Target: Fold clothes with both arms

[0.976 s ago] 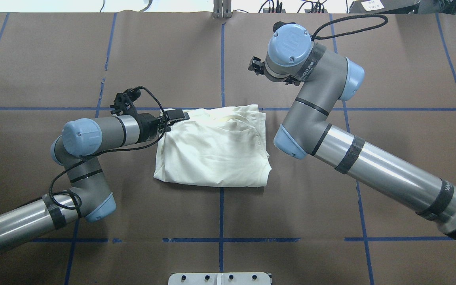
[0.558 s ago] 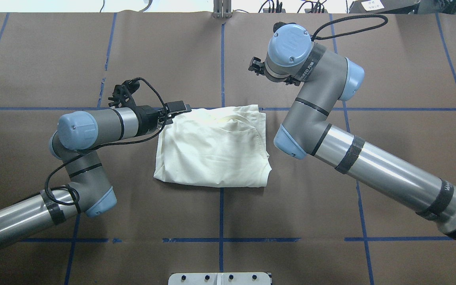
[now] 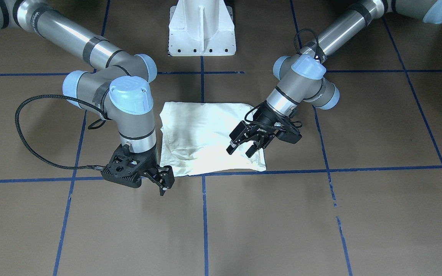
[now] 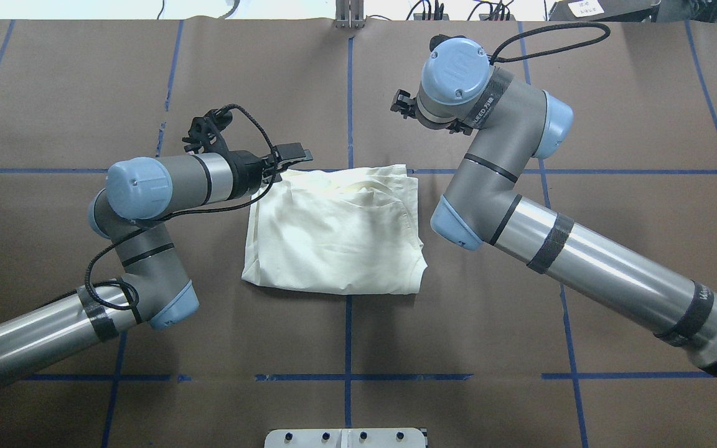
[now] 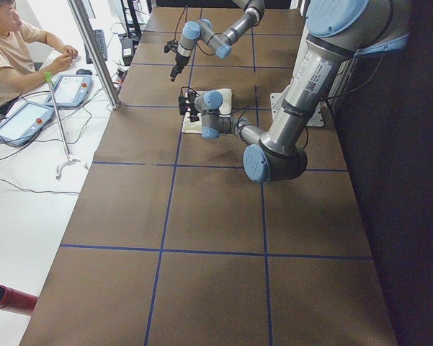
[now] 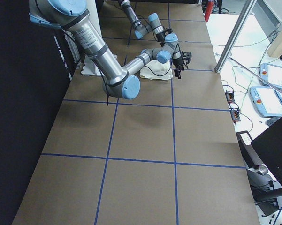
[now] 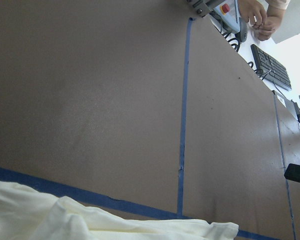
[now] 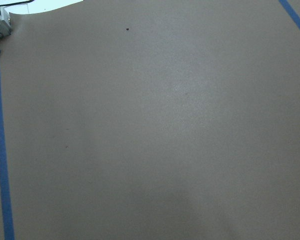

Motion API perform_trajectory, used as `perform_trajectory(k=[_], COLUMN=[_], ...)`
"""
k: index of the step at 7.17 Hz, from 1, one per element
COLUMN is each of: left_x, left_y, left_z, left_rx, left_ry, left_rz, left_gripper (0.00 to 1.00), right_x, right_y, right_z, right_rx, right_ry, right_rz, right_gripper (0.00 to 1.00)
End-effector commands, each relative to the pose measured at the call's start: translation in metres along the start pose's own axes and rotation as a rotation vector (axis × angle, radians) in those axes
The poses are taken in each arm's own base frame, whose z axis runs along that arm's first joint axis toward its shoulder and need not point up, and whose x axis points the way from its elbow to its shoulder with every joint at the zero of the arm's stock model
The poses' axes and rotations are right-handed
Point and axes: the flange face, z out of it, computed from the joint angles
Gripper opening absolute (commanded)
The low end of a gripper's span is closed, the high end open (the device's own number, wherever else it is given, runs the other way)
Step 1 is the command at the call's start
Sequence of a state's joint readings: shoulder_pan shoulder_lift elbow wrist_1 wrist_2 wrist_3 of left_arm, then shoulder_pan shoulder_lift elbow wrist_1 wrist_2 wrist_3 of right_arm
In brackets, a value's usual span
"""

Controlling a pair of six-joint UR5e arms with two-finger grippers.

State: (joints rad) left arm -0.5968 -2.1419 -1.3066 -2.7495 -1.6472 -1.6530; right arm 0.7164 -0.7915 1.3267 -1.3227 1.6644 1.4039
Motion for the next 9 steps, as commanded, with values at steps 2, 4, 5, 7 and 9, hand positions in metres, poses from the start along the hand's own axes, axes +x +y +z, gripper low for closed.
perform_trajectory(k=[2, 4, 5, 7, 9], left_x=[-0.023, -0.034, -0.035, -0.027, -0.005], left_y=[-0.007, -0.008, -0.008, -0.023, -0.06], left_z=[0.012, 0.016, 0.016, 0.008, -0.018], left_rx=[0.017, 0.018, 0.018, 0.03, -0.023], left_ry=[-0.059, -0.076, -0.077, -0.057, -0.027], left_rz=[-0.001, -0.001, 0.001, 0.005, 0.12], left_gripper=[0.93, 0.93, 0.93, 0.93, 0.95], right_x=[0.003, 0.004, 0.004, 0.001, -0.008], right_y=[0.0, 0.0, 0.0, 0.0, 0.002], right_z=[0.002, 0.003, 0.003, 0.001, -0.01], right_rx=[-0.001, -0.001, -0.001, 0.0, 0.0], right_ry=[0.004, 0.006, 0.006, 0.001, -0.022], right_rz=[0.002, 0.0, 0.0, 0.0, 0.011], right_gripper=[1.0, 1.0, 1.0, 1.0, 1.0])
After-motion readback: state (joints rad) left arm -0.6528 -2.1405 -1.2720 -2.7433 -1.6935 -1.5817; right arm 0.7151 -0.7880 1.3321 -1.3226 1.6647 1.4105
